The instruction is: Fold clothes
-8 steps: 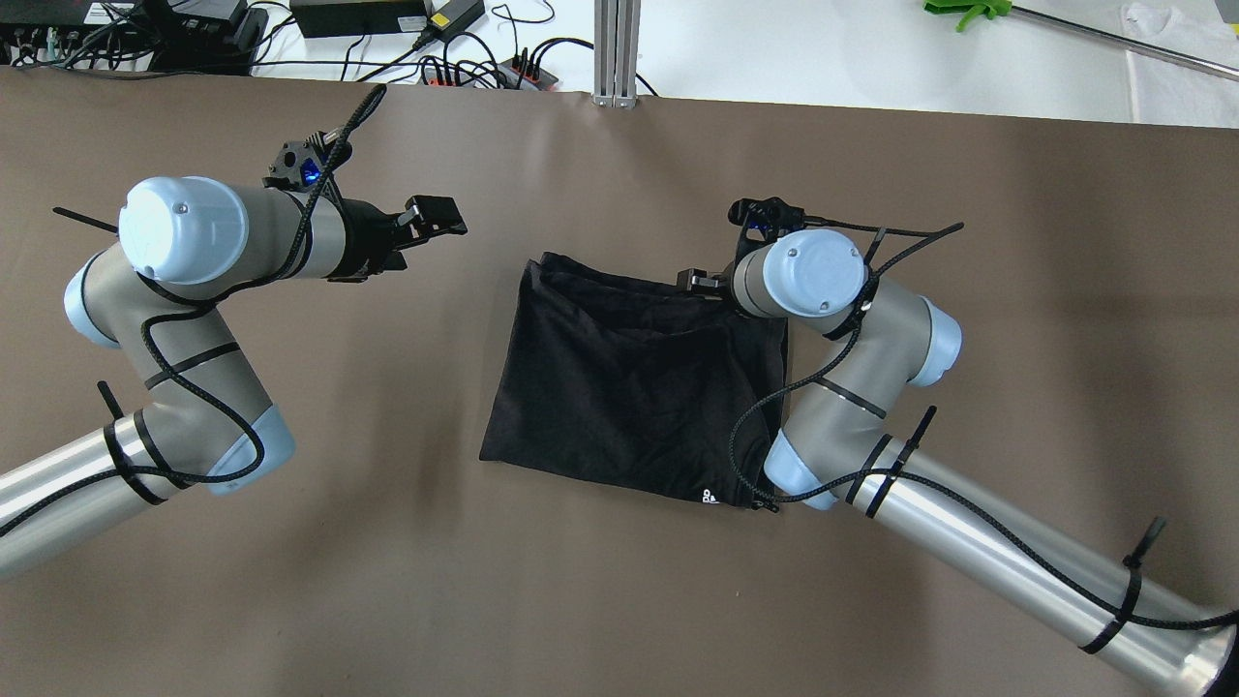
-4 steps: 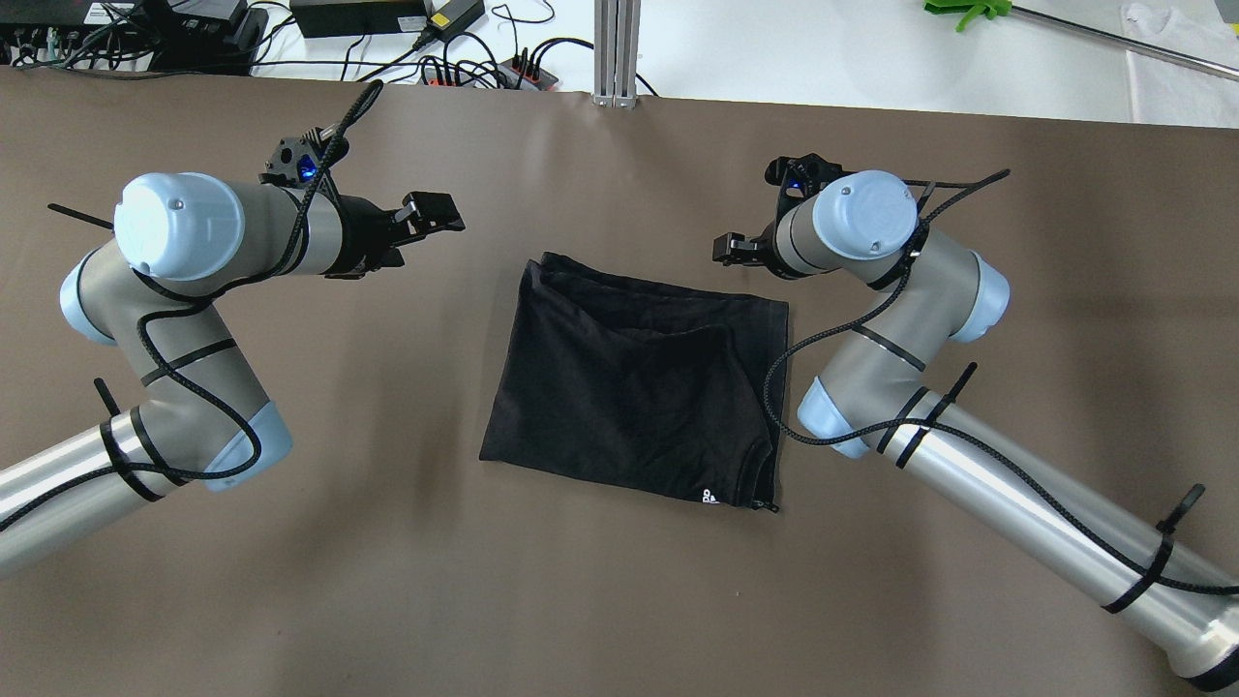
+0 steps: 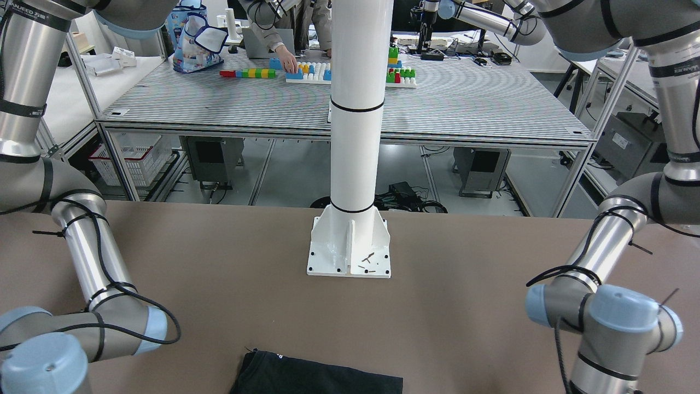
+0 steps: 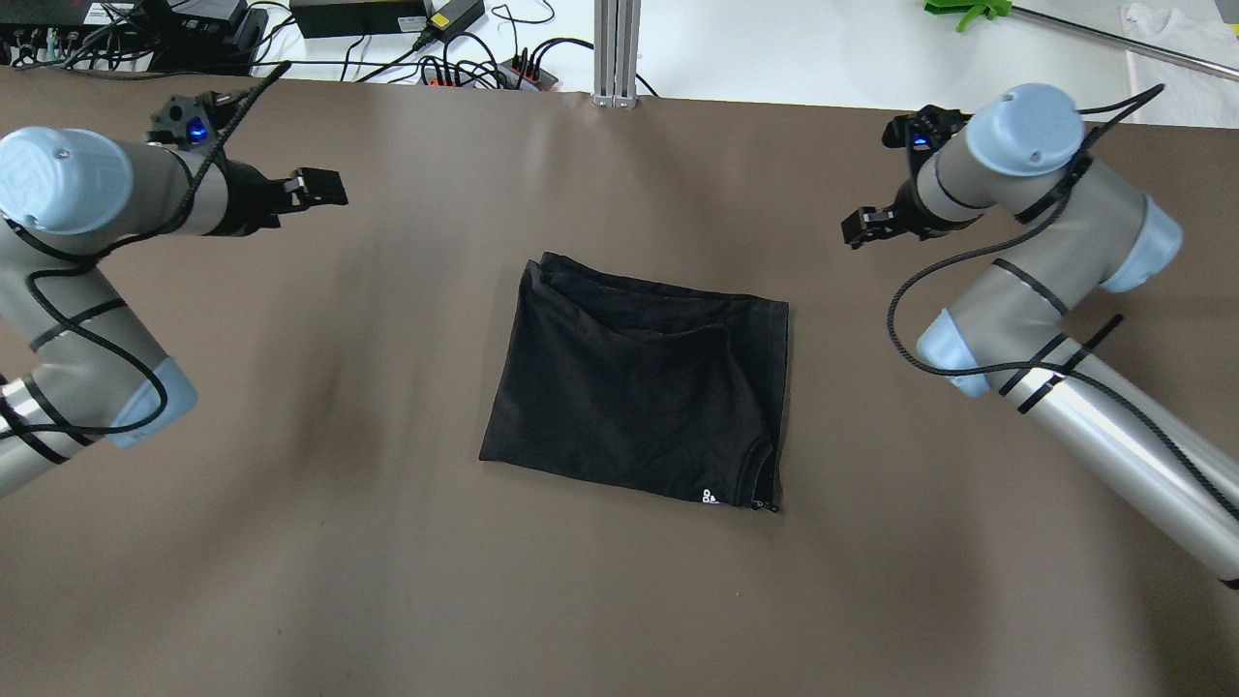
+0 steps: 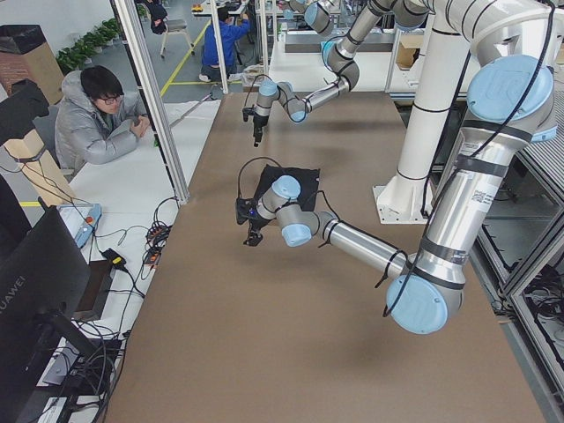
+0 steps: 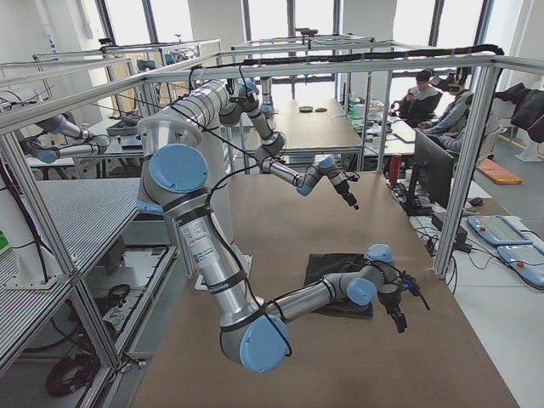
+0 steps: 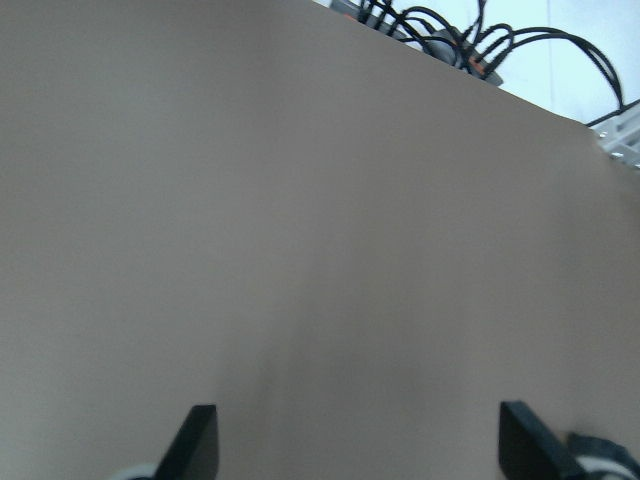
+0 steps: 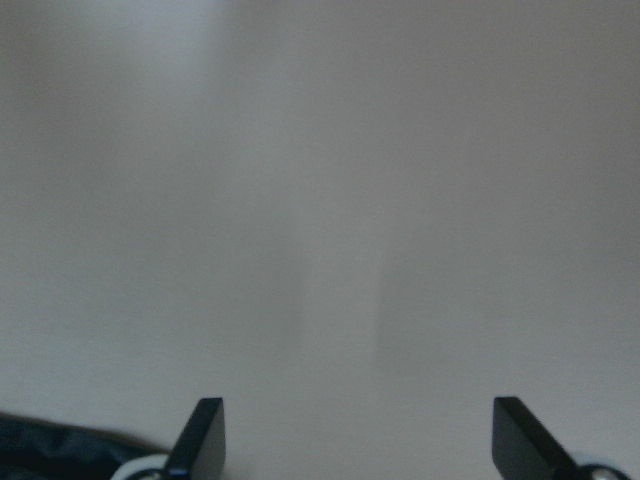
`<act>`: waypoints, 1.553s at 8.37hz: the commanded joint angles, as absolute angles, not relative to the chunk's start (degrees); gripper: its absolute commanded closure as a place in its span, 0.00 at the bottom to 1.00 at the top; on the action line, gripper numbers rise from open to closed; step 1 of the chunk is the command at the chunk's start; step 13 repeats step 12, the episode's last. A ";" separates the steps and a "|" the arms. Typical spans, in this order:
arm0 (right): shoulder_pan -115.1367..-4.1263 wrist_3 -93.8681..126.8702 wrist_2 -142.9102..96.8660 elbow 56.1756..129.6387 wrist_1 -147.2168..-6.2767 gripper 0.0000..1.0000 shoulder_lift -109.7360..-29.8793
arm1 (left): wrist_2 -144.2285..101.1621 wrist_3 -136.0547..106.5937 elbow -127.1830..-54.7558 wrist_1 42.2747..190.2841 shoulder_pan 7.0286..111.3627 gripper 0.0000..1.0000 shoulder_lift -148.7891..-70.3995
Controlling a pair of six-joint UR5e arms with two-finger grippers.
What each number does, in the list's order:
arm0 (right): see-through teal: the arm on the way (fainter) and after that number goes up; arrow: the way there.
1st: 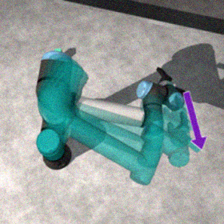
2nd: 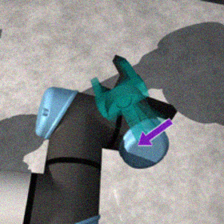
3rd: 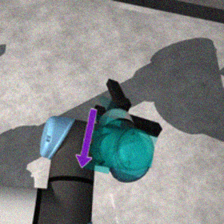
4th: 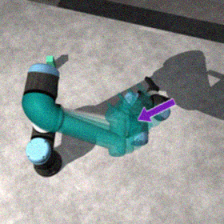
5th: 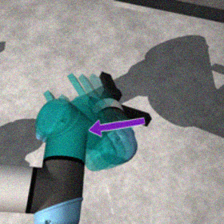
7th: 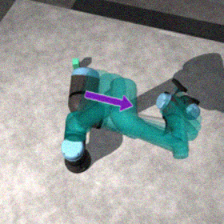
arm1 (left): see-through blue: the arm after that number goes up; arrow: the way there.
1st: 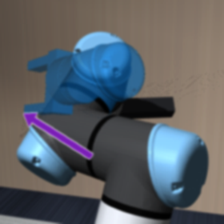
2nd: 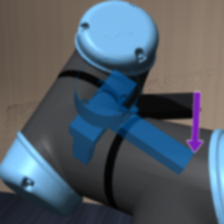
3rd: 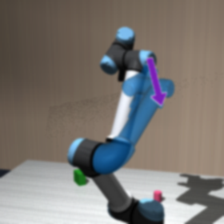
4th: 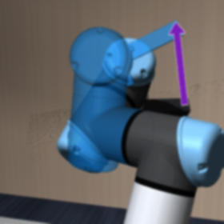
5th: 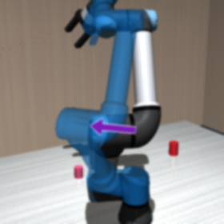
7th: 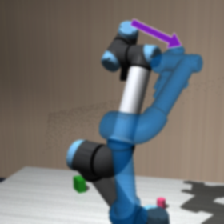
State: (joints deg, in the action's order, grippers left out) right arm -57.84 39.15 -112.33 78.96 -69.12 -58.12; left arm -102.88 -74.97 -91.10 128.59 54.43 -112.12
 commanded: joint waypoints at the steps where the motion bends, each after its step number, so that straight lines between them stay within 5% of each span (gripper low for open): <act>1: -65.72 21.12 -113.03 87.60 -76.46 0.06 -68.60 | -105.81 -58.68 -93.16 124.72 63.69 0.00 -103.74; 6: -80.31 -4.61 -110.93 89.73 -76.47 0.06 -83.30 | -104.44 -12.72 -92.38 122.25 81.62 0.00 -89.58; 13: -86.56 -10.02 -110.83 89.91 -76.38 0.06 -88.59 | -98.61 -9.76 -93.08 122.78 82.97 0.00 -86.31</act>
